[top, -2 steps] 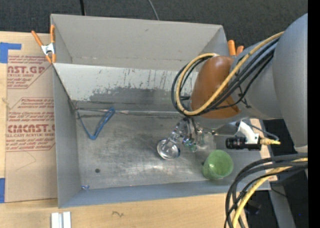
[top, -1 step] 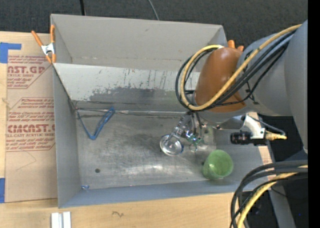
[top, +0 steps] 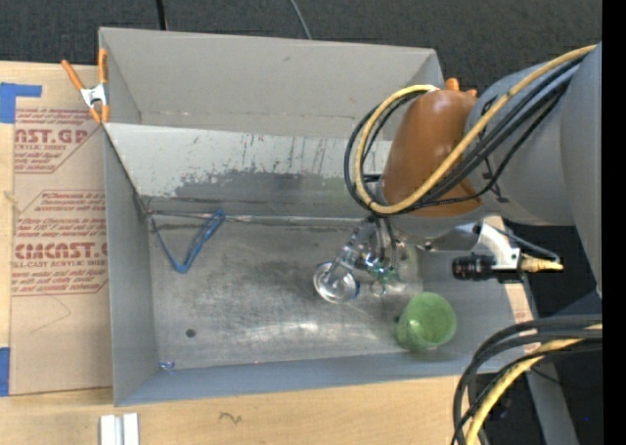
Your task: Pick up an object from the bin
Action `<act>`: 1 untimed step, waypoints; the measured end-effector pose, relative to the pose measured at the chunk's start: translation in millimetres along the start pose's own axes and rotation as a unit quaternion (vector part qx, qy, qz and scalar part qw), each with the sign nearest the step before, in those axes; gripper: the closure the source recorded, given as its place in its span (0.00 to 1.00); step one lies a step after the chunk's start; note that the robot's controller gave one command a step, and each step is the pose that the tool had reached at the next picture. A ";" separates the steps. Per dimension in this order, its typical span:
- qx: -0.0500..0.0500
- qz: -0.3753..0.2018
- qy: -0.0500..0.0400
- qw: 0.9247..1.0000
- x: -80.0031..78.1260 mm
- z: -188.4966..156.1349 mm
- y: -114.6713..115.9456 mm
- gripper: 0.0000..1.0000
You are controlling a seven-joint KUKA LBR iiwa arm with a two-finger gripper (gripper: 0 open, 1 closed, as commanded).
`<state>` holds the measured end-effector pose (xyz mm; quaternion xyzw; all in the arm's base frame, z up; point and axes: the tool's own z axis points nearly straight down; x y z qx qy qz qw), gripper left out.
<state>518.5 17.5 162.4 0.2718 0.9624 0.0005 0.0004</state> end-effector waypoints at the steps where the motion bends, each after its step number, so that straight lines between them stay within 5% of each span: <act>1: 0.000 0.000 0.000 1.000 -0.3 -15.1 0.4 1.00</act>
Offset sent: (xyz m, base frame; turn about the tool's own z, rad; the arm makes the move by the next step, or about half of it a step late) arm 0.0000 0.0000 0.0149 0.0000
